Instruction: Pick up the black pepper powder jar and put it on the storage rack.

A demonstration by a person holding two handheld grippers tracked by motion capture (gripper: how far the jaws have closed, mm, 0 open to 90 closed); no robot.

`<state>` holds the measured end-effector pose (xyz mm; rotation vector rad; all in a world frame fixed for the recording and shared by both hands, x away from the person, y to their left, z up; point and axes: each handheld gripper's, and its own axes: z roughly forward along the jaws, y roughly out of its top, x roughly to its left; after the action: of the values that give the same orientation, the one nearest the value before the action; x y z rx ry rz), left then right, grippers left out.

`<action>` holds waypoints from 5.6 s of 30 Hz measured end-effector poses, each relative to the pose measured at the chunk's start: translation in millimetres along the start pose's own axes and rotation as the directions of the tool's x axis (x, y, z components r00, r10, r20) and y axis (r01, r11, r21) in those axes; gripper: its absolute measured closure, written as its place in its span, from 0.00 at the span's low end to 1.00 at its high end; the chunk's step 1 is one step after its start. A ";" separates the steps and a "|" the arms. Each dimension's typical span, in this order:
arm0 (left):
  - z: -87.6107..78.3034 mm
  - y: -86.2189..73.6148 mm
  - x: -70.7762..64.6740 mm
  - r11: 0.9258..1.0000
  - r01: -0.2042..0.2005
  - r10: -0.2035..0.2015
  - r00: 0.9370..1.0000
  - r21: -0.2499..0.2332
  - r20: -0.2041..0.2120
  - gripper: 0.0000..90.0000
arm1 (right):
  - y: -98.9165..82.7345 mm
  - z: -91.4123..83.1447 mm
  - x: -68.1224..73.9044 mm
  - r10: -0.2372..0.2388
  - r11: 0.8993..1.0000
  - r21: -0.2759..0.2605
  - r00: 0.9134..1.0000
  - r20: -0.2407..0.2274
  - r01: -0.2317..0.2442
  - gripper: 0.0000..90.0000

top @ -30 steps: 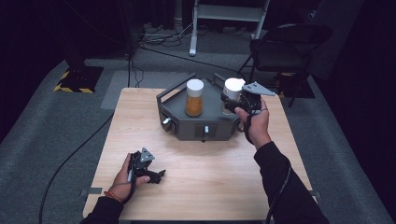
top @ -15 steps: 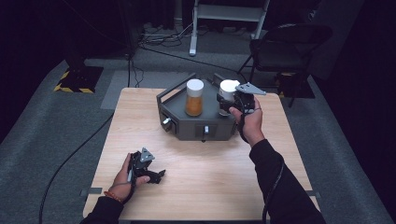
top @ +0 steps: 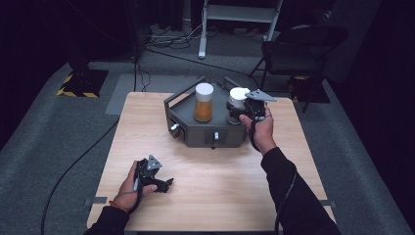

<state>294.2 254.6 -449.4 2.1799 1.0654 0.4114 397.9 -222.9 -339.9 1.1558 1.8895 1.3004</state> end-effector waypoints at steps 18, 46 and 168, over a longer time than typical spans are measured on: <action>-0.1 0.0 0.2 1.000 -0.002 0.002 1.000 0.000 0.000 0.00 | -9.1 3.1 1.9 0.030 0.999 -0.022 0.999 0.017 -0.029 0.27; 0.0 -0.1 0.0 1.000 0.000 0.000 1.000 0.000 0.000 0.00 | -16.8 -2.9 -1.4 -0.007 1.000 0.004 0.999 0.048 0.007 0.03; 0.0 -0.1 0.1 1.000 -0.001 0.001 1.000 -0.001 0.000 0.00 | -168.9 -104.2 -22.4 -0.363 0.907 0.196 0.928 -0.086 0.373 0.02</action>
<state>294.2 254.7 -449.5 2.1799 1.0640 0.4123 266.6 -315.0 -458.9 0.8117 2.1915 0.9457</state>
